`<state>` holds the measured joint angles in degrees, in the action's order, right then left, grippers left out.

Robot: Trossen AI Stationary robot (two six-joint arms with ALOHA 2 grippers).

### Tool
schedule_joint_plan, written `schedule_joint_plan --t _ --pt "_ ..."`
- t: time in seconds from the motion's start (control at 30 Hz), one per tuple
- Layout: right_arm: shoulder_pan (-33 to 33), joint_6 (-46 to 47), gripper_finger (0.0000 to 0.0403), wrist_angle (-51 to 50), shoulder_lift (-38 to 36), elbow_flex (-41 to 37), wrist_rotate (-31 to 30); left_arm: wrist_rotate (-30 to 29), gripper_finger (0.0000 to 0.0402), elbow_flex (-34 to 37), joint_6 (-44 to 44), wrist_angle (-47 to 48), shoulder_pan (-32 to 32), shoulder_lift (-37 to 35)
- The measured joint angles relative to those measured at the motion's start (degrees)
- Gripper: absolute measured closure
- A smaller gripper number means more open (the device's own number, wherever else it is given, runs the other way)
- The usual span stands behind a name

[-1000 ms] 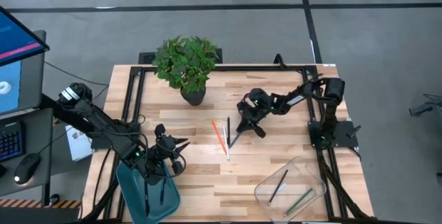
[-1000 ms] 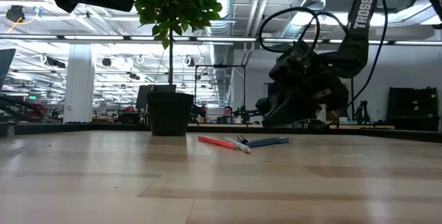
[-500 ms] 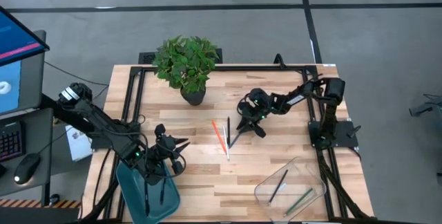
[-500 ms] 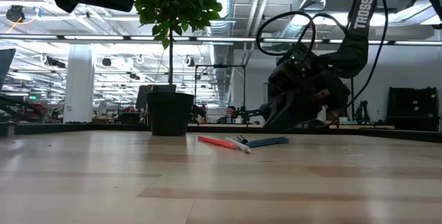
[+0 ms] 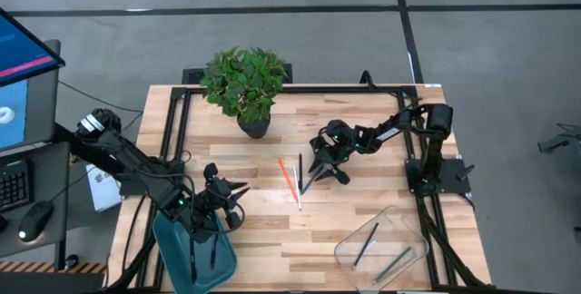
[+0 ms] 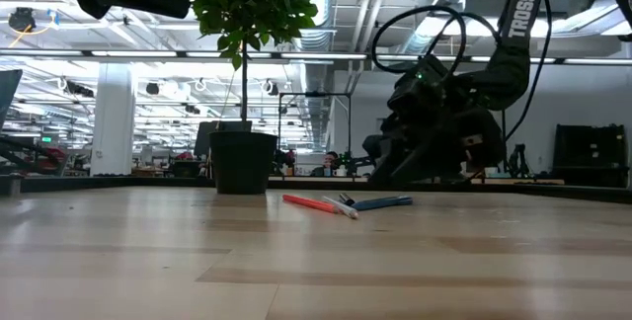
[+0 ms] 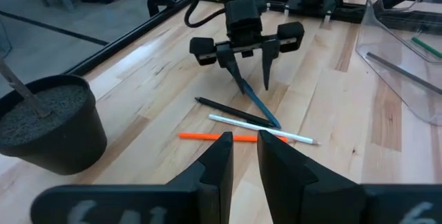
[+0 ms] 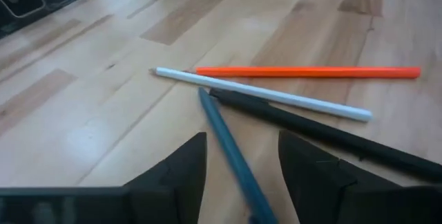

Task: Sort pens & pencils
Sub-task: Put the blue pen into the blue bin

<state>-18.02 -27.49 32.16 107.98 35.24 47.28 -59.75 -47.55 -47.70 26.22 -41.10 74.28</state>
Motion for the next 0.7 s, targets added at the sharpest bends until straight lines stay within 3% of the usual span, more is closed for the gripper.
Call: schedule_joint_plan --t 0.7 --pt "-2.18 -9.21 0.0233 -5.77 0.0 -0.02 -1.04 0.0 0.0342 0.0 -0.04 -0.12 0.01 0.0"
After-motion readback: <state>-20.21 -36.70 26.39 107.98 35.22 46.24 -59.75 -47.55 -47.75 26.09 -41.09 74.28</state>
